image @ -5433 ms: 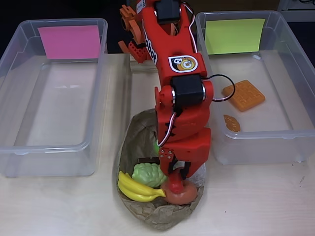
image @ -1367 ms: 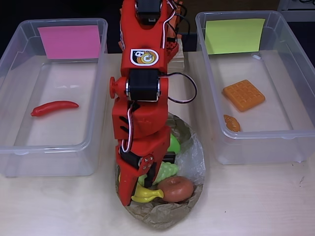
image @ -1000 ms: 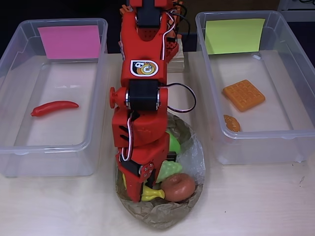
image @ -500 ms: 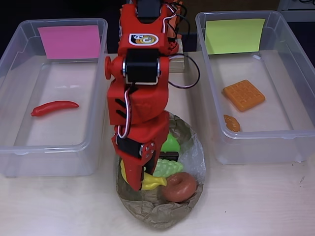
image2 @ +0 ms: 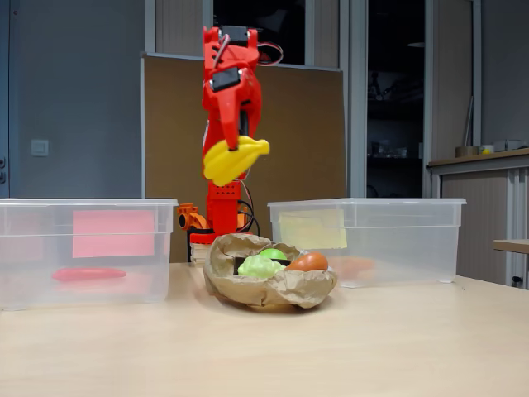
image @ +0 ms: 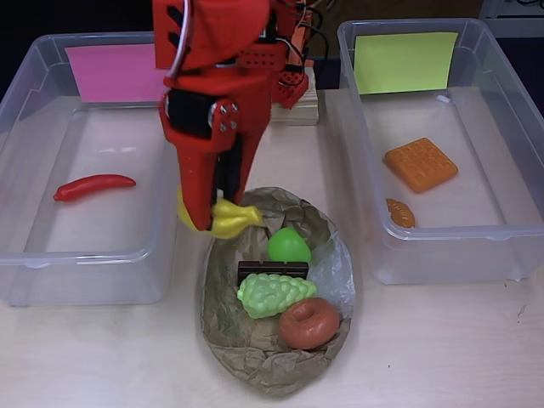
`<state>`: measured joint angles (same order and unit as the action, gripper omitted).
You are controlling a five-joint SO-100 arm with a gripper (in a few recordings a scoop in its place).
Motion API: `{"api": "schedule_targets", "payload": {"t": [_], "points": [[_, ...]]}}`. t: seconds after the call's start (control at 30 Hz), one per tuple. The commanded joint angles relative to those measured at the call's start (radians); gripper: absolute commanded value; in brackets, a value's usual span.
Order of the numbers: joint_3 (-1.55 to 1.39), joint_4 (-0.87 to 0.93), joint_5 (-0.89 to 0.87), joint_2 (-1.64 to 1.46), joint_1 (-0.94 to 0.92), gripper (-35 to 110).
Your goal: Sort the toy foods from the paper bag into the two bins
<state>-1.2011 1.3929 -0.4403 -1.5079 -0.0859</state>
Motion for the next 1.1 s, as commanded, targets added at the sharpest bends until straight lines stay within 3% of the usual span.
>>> {"api": "schedule_targets", "payload": {"t": [0.0,0.43,0.9,1.07], "points": [[-0.204,-0.040,-0.023,-0.242,-0.072,7],[-0.690,-0.163,-0.127,-0.750,-0.433,11],[-0.902,-0.230,-0.218,-0.861,-0.687,8],[-0.950,-0.267,-0.229,-0.857,-0.692,23]]}}
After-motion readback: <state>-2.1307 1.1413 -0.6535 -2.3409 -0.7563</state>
